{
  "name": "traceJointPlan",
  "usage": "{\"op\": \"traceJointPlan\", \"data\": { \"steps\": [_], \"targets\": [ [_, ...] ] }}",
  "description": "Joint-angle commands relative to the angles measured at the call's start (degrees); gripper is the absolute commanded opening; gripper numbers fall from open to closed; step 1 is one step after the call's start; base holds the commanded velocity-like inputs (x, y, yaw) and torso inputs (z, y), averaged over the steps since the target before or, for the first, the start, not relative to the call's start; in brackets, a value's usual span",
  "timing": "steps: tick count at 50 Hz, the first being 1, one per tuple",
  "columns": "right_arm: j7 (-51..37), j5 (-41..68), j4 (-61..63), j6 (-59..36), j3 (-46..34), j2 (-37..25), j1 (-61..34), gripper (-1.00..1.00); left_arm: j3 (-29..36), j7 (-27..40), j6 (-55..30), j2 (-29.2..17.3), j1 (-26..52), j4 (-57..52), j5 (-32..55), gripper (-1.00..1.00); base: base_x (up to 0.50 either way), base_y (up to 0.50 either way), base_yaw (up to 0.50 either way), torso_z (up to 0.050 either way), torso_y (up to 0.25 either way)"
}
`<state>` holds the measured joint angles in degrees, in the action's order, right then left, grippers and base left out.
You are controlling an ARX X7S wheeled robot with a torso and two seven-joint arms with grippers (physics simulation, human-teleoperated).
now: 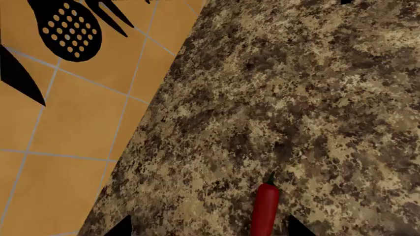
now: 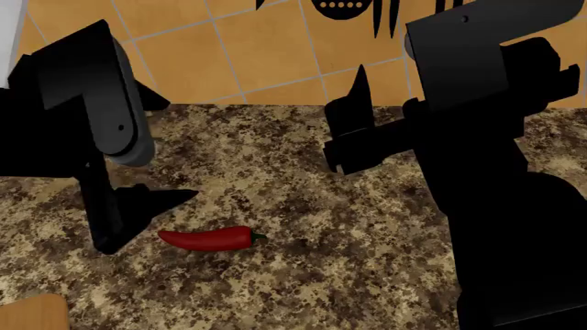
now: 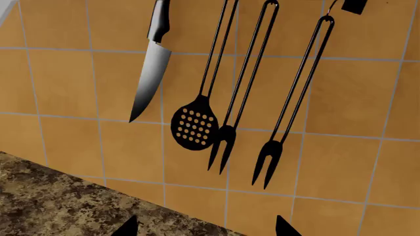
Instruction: Clear the non-vegetable object off the cutting board and place the vegetables onto it.
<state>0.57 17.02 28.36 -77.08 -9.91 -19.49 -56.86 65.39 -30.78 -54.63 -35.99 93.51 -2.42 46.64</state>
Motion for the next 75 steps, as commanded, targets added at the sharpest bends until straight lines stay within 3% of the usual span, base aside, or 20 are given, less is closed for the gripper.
{"op": "traceJointPlan", "data": {
  "steps": [1,17,30,75],
  "targets": [
    [1.43,-1.24,0.28,0.57,1.6,0.86,1.29,1.0,1.88,-5.55,4.77,6.18,-1.53,5.71,-4.64,1.0,0.03,0.0,0.0,0.0,0.0],
    [0.99,-0.53,1.46,0.25,3.09,1.16,2.89,1.0,4.42,-8.67,9.15,13.27,-2.72,13.33,-7.19,1.0,0.03,0.0,0.0,0.0,0.0],
    [0.85,0.21,2.99,-2.53,3.61,0.71,1.08,1.0,5.46,-8.13,10.34,15.05,-5.22,13.64,-7.56,1.0,0.03,0.0,0.0,0.0,0.0],
    [-0.09,1.12,2.54,-1.09,2.32,1.05,2.63,1.0,8.67,-4.31,7.82,10.21,-10.72,10.25,-8.37,1.0,0.04,0.0,-0.01,0.0,0.0]
  ]
}}
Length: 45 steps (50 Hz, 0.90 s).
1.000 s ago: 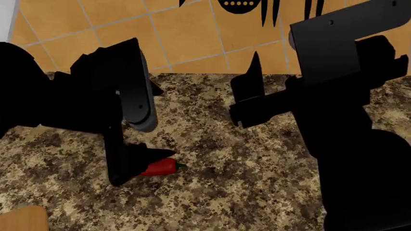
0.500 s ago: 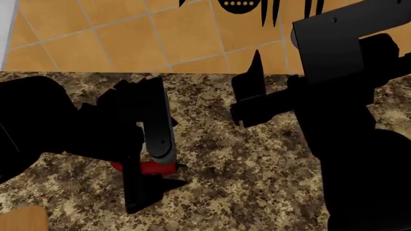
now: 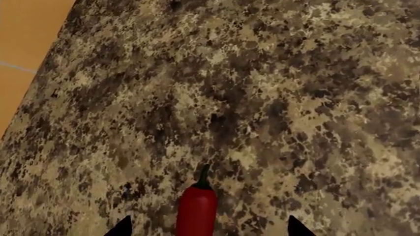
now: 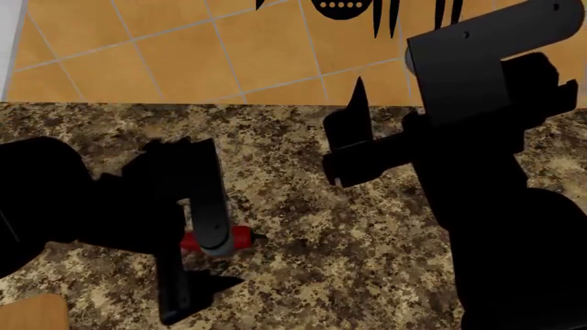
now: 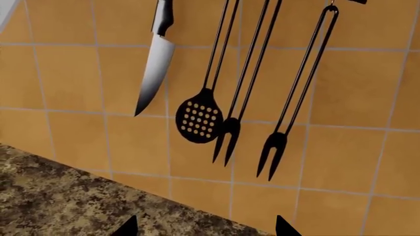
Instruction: Clear the non-vegetable object off the cutting board and place the vegetables onto it.
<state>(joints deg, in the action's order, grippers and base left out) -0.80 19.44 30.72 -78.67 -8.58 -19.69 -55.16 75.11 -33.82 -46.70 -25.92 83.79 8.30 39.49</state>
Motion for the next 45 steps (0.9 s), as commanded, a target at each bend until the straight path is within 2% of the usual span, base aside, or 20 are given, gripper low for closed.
{"op": "traceJointPlan", "data": {
  "steps": [1,16,25,45],
  "targets": [
    [1.25,-1.28,0.16,0.51,0.98,1.29,0.95,1.0,-0.96,-1.3,0.05,0.16,-1.11,-0.25,-1.34,1.0,0.04,0.0,0.0,0.0,0.0],
    [0.97,-0.96,0.34,0.69,1.15,0.97,1.68,1.0,-0.98,-1.68,2.82,1.1,-1.95,4.55,-2.72,1.0,0.04,0.0,-0.01,0.0,0.0],
    [0.84,-0.55,1.21,-0.61,1.46,0.48,1.17,1.0,-1.55,-1.99,5.86,3.61,-3.78,9.28,-3.02,1.0,0.04,0.0,-0.01,0.0,0.0],
    [0.44,-0.08,1.55,-0.33,1.79,0.23,1.81,1.0,-1.23,-0.3,6.88,4.11,-9.2,9.51,-2.08,1.0,0.04,0.0,-0.01,-0.001,0.0]
  ]
}}
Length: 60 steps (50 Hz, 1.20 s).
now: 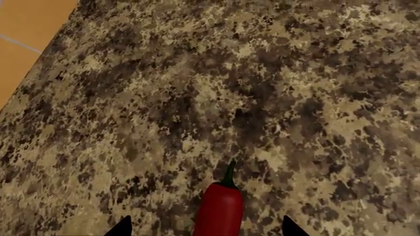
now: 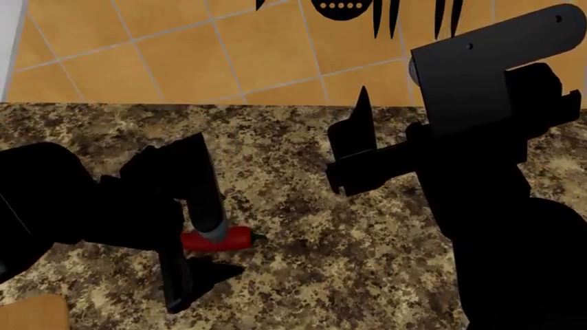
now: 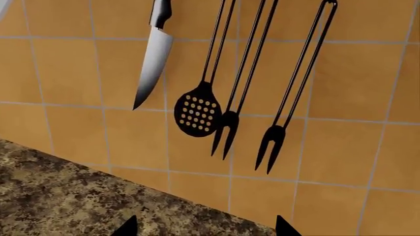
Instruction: Clear the non-vegetable object off the cutting board and place the vegetables onto it.
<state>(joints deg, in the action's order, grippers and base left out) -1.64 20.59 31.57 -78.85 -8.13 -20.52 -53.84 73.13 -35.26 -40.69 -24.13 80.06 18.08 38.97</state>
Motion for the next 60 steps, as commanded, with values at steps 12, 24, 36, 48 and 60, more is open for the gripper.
{"op": "traceJointPlan", "data": {
  "steps": [12,24,36,48,60],
  "targets": [
    [0.94,-0.91,0.99,-0.29,1.41,1.17,0.5,1.0,0.73,1.83,-1.73,0.37,-4.62,-2.86,-0.82,-1.0,0.04,0.0,-0.01,-0.001,0.0],
    [0.76,-0.48,1.23,-0.83,1.44,1.05,-0.14,1.0,-4.0,5.1,-5.52,-2.36,1.31,-8.92,1.63,-1.0,0.04,0.0,0.0,-0.001,0.0],
    [0.58,-0.17,1.24,-0.39,1.6,0.98,0.48,1.0,-7.21,7.1,-8.86,-4.55,5.42,-15.63,4.34,-1.0,0.04,0.0,0.0,0.0,0.0],
    [0.32,0.2,1.45,-0.44,1.78,1.03,0.45,1.0,-8.12,9.9,-17.26,-10.25,8.07,-28.57,9.18,-1.0,0.04,0.0,0.0,0.0,0.0],
    [-0.04,0.61,1.59,-1.65,1.28,1.08,-1.12,1.0,-7.31,11.44,-22.97,-16.81,8.65,-38.37,12.31,-1.0,0.04,0.0,0.0,0.0,0.0]
  ]
}}
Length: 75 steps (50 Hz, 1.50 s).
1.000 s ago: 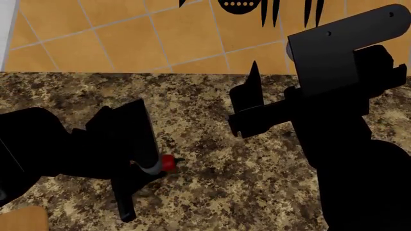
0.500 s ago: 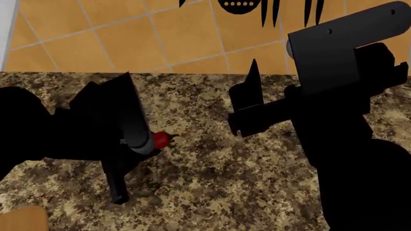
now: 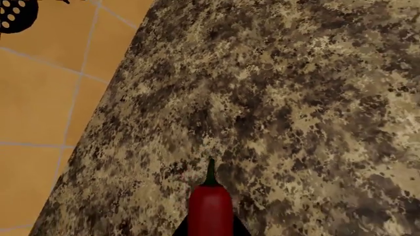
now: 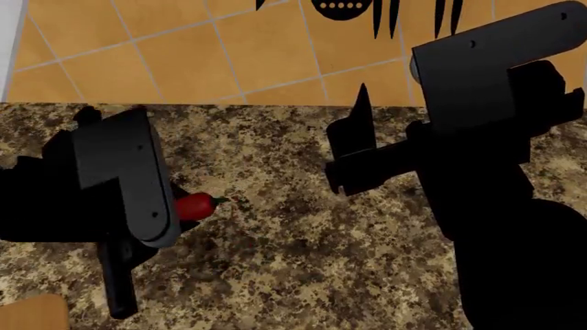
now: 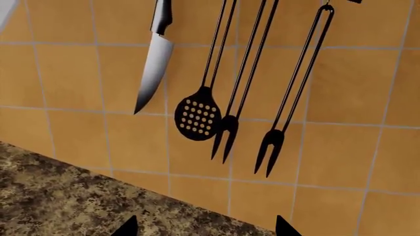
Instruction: Clear the non-vegetable object off the cutting board and place the vegetables onto it.
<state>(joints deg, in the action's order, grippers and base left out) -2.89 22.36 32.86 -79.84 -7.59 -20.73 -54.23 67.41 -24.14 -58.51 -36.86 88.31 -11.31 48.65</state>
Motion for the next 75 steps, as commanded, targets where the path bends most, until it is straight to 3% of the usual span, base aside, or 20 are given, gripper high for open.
{"op": "traceJointPlan", "data": {
  "steps": [1,36,48,53,54,66,75],
  "targets": [
    [1.22,-1.13,0.23,-0.69,0.73,1.28,-0.86,1.0,-1.58,0.44,-5.42,-4.37,0.43,-9.39,2.78,-1.0,0.04,0.0,0.0,0.0,0.0],
    [0.46,-0.07,0.19,-0.16,0.61,1.74,-0.87,1.0,-6.2,9.92,-16.61,-17.61,-0.43,-23.27,15.25,-1.0,0.04,0.0,0.0,0.0,0.0],
    [0.37,0.04,-1.05,1.16,0.22,2.0,-1.02,1.0,-10.74,17.06,-22.7,-23.18,1.68,-27.0,25.86,-1.0,0.04,0.0,0.0,0.0,0.0],
    [0.31,0.35,-0.61,0.72,0.59,1.84,-0.87,1.0,-11.2,18.84,-22.95,-24.46,1.3,-27.74,28.07,-1.0,0.04,0.0,0.0,0.0,0.0],
    [0.21,0.32,-0.48,0.74,0.67,1.73,-0.54,1.0,-11.38,20.26,-22.47,-27.65,-0.3,-29.24,29.8,-1.0,0.04,0.0,-0.01,0.0,0.0],
    [-0.1,0.58,-0.41,1.02,0.63,1.67,-0.14,1.0,-11.28,22.25,-21.1,-30.69,-2.11,-30.71,31.77,-1.0,0.04,0.0,0.0,0.0,0.0],
    [-0.36,0.93,-0.13,0.61,0.83,1.69,-0.31,1.0,-10.0,21.31,-18.07,-31.43,-4.83,-29.47,27.83,-1.0,0.04,0.0,0.0,0.0,0.0]
  ]
}}
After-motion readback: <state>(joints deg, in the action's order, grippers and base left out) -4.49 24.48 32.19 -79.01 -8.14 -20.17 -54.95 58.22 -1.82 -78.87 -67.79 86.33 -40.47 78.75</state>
